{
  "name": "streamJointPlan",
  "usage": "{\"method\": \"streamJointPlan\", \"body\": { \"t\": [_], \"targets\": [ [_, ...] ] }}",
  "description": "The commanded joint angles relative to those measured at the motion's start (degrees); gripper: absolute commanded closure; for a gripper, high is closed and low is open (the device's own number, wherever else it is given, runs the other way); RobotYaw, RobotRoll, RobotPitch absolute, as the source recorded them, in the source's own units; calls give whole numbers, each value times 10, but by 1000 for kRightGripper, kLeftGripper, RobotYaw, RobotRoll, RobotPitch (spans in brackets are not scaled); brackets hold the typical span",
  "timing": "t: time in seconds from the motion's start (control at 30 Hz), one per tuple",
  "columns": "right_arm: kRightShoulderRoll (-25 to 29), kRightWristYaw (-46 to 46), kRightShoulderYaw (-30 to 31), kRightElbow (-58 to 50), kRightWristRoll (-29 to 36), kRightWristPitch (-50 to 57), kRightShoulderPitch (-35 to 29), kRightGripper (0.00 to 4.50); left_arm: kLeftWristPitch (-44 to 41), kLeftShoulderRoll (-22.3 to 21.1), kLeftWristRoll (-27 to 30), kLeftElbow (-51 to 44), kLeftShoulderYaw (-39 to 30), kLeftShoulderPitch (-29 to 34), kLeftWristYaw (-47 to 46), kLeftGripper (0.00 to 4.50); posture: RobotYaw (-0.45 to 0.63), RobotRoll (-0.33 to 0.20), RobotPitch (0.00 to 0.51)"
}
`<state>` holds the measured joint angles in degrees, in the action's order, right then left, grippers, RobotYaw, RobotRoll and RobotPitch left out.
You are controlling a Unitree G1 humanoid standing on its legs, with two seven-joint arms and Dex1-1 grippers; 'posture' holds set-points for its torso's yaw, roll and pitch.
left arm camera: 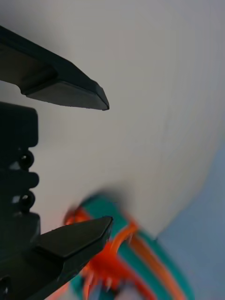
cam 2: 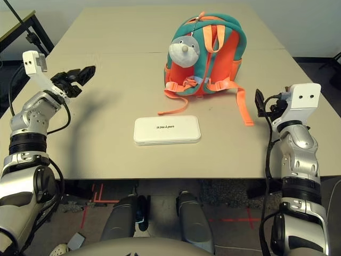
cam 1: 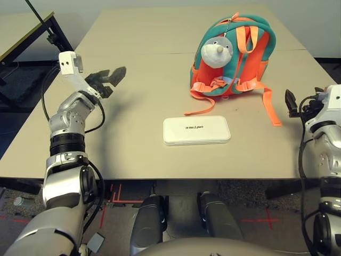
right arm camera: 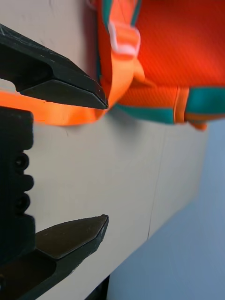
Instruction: Put the pencil case into the backpack and zip it.
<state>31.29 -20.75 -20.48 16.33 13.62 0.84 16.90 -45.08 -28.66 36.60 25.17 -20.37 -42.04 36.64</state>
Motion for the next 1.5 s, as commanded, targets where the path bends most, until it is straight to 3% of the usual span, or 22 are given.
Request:
{"method": "streamJointPlan", "body": {
  "t": [0.03,0.23,0.47,0.8,1.33,1.43,1.5],
  "targets": [
    [10,-27,21,-28,-1,21,-10,41,-166,-21,60,-42,6,9,12,0,-207,0,136],
    [19,-74,45,-64,4,55,-20,41,-368,-29,108,-44,27,18,21,0,-216,0,132],
    [28,-107,61,-91,-5,74,-33,41,-462,-26,113,65,37,14,64,0,-235,0,127],
    [31,-119,71,-112,-13,85,-53,41,-437,-43,72,163,129,-8,133,0,-254,0,136],
    [88,-237,156,-186,-31,112,-99,41,-400,-23,22,202,161,-42,163,0,-268,0,140],
    [89,-247,179,-181,-47,97,-102,647,-396,-21,16,208,162,-44,166,0,-270,0,141],
    [83,-252,195,-178,-54,91,-102,1425,-391,-21,11,217,161,-47,168,0,-273,0,143]
  ]
}}
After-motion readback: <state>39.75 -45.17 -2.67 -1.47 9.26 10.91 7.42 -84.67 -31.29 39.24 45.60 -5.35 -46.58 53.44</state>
